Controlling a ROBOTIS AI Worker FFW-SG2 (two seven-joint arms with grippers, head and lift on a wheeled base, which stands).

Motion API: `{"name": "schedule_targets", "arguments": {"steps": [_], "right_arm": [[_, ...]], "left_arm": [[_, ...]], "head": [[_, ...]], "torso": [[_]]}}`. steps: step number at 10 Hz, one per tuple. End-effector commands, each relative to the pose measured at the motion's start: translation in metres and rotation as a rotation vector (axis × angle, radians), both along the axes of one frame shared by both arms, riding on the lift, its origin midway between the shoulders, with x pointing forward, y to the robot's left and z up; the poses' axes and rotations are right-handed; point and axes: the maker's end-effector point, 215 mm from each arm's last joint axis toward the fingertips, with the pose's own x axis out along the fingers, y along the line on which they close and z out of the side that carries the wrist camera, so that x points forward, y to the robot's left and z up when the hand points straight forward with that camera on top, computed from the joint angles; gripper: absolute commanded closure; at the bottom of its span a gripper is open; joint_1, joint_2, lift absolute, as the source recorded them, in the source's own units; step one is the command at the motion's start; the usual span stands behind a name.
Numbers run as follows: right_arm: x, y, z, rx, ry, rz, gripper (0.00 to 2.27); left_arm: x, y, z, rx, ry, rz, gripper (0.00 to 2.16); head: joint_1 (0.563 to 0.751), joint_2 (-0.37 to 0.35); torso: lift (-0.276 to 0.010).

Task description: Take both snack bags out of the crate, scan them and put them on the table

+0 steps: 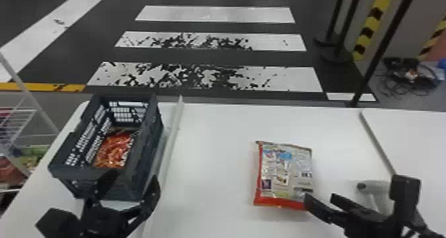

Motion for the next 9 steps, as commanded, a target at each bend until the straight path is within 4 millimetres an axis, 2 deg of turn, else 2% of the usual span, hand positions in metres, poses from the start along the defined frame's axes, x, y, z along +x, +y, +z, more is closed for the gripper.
{"name": "schedule_targets", "arguments": {"steps": [1,6,9], "right_arm": [[0.009,0.006,-0.003,0.025,-0.005,0.014,0.15],[0.016,0.006,-0.016,0.053,0.024,0.030,0.15],[0.016,0.019,-0.029,0.074,0.051,0.063,0.15]], "left_arm": [[0.000,0.000,0.000,0.002,0.000,-0.001,0.09],[0.001,0.001,-0.002,0.002,0.004,-0.001,0.09],[0.001,0.001,-0.002,0.002,0.004,-0.001,0.09]], "head": [[0.695,0.047],[0.695,0.062],[0.695,0.066]], "torso": [[-0.092],[-0.092],[-0.092]]}}
